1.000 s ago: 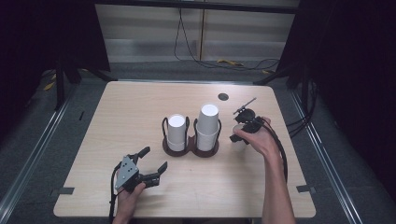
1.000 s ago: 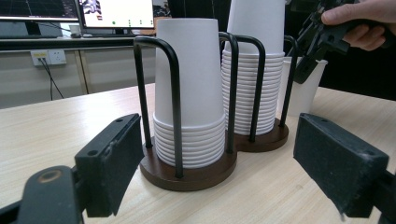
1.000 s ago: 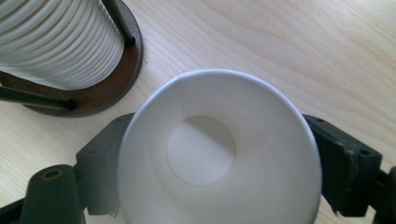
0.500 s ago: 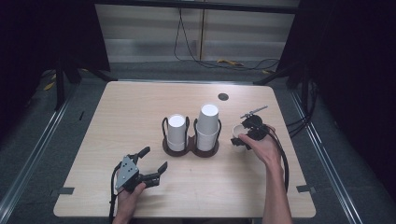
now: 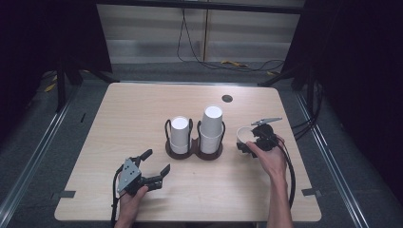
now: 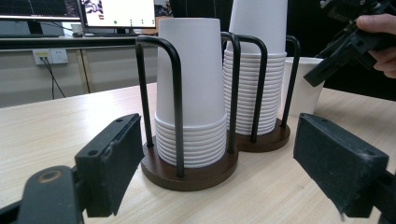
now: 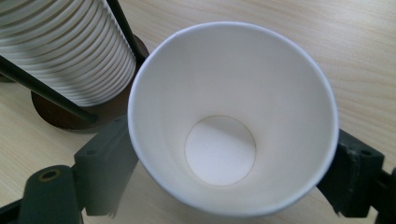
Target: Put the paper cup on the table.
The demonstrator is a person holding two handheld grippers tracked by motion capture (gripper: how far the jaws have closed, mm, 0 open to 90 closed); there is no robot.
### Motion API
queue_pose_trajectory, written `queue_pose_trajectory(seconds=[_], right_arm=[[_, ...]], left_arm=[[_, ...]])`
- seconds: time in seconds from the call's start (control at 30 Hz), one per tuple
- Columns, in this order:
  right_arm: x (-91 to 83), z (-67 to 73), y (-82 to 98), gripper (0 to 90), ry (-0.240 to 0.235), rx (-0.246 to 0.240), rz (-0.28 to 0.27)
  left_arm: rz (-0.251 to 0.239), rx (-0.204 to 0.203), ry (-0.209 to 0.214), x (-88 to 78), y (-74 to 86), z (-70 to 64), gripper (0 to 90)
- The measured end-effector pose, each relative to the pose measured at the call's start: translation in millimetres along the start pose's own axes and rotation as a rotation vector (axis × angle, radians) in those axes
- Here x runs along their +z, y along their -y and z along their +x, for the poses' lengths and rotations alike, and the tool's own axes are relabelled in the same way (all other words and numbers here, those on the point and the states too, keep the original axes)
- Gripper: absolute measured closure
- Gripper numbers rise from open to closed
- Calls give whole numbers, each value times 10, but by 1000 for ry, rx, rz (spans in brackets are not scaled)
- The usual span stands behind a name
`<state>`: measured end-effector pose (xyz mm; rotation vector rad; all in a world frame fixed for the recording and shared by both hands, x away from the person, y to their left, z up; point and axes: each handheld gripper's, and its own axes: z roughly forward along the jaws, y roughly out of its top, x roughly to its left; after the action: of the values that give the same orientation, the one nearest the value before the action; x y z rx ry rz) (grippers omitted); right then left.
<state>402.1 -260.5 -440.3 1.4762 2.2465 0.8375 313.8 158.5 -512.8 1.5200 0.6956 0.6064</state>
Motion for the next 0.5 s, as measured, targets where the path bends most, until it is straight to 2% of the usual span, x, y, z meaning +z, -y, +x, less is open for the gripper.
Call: queue_pose_trajectory(seconds=[0.17,0.2,0.27,0.37,0.5], right_arm=[[-34,18,94,156,24,21,-56],[-50,29,109,149,19,45,-79],[-69,82,148,152,8,54,-114],[-60,120,232,151,24,59,-138],[-100,126,346,149,43,92,-192]], left_arm=[[0,2,-1,0,0,5,159],[1,0,3,2,0,5,159],[-1,-5,2,1,1,6,158],[-1,-1,2,1,0,4,158],[-1,-2,1,0,0,5,158]])
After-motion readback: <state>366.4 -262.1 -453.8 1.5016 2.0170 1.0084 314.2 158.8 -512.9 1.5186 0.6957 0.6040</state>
